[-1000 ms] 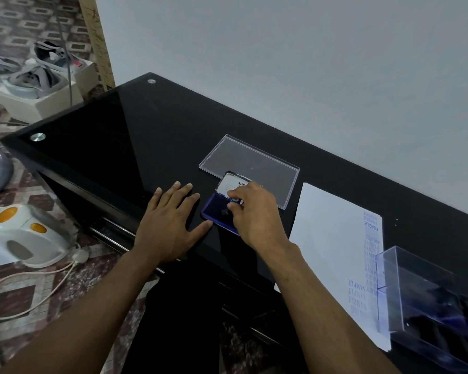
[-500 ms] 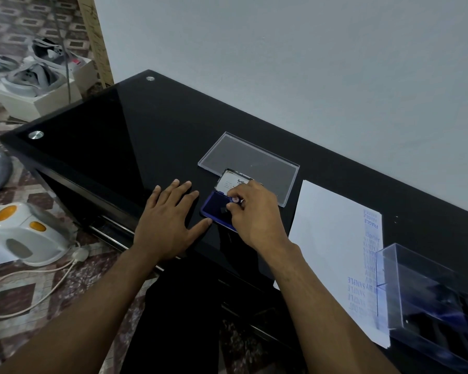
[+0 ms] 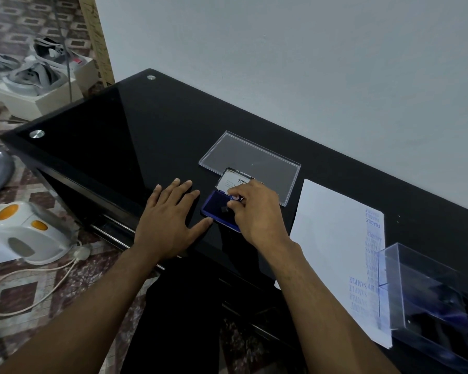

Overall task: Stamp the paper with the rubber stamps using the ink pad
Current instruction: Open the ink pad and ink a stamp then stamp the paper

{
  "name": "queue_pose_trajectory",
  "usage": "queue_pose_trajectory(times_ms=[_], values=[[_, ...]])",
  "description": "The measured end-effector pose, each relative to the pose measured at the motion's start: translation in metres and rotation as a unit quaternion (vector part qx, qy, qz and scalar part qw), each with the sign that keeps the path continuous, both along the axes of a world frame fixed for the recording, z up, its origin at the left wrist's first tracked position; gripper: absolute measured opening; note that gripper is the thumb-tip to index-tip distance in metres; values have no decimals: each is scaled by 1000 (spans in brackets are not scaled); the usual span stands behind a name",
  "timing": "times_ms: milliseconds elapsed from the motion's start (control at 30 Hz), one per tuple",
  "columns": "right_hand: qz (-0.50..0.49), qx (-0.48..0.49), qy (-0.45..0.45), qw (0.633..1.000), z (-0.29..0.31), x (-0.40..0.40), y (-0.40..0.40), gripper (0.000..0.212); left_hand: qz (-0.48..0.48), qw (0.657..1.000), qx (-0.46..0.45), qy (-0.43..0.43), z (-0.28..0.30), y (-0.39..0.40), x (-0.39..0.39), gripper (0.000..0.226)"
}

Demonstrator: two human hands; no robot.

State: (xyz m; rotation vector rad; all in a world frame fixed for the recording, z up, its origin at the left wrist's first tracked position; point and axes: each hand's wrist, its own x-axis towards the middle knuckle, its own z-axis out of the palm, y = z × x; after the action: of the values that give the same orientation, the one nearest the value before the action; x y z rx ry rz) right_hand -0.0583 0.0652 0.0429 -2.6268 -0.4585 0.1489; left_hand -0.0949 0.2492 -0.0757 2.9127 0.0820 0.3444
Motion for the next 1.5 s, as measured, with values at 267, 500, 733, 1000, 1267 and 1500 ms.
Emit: queue_pose_trajectory(times_ms=[267,500,733,1000,1267,1500], values=[[9,-28,-9,1000,0,1,0,34,-1,1000,-3,-2,1,-1,-1,83],[-12,30,-13,999,-4,0,-7,31,-11,1000,-28,9,5,0,0,85],[-71,133,-66,986,-10,-11,-47,33,-36,992,-117,-33,21,-18,2,83],[-149,100,-97,979,5,-35,-123,26,-125,985,-115,-32,44,-98,7,76],[-225,81,-104,965,11,-58,-202,23,-219,970,-108,4,45,-182,12,75],[-242,38,-96,965,11,-69,-240,19,-271,957,-104,29,35,-234,16,71]])
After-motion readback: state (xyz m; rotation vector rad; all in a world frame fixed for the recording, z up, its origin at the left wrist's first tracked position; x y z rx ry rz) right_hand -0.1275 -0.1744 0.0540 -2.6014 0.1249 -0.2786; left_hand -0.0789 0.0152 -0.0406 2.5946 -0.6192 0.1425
